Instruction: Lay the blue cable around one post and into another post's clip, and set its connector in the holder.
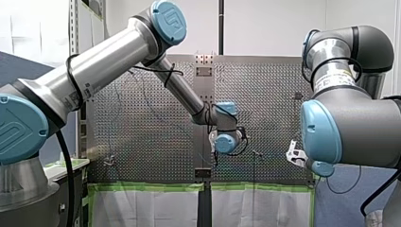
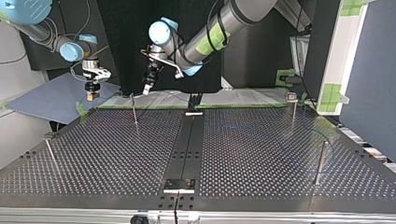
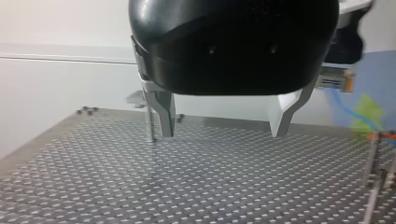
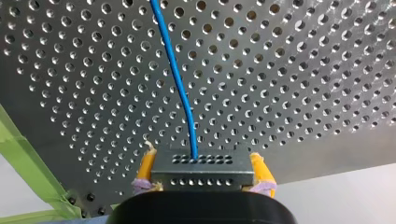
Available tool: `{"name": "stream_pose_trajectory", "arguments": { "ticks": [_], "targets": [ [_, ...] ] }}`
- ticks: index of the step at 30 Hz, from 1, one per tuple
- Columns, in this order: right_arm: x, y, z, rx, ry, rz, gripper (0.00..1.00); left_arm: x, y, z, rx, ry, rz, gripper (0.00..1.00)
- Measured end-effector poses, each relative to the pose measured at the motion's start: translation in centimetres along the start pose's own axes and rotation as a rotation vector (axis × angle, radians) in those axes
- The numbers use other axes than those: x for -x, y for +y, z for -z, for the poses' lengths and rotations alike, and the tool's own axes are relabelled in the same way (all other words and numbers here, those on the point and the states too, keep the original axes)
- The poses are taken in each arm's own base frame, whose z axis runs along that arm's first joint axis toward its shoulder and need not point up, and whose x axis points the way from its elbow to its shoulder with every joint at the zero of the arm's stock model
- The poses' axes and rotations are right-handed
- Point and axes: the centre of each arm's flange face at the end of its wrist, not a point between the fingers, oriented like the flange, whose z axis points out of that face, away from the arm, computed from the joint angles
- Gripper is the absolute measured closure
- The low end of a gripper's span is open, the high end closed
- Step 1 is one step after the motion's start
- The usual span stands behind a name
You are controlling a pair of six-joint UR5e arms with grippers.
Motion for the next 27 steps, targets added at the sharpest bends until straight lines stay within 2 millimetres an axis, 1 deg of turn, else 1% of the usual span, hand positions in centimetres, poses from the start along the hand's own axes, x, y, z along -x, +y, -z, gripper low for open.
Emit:
{"name": "stream_pose_trajectory", "arguments": {
  "ticks": [10, 16, 27],
  "targets": [
    [0.1, -0.5, -0.1, -0.014, 0.001, -0.001, 1.0, 3.5, 0.4, 1.3, 0.032, -0.078, 0.073, 0.01],
    [0.2, -0.5, 0.0, -0.014, 0.0, -0.003, 1.0, 5.6, 0.5, 2.1, 0.021, -0.121, 0.111, 0.01],
    [0.4, -0.6, 0.0, -0.016, -0.004, -0.004, 1.0, 9.6, 1.5, 3.2, -0.041, -0.203, 0.211, 0.01]
  ]
}}
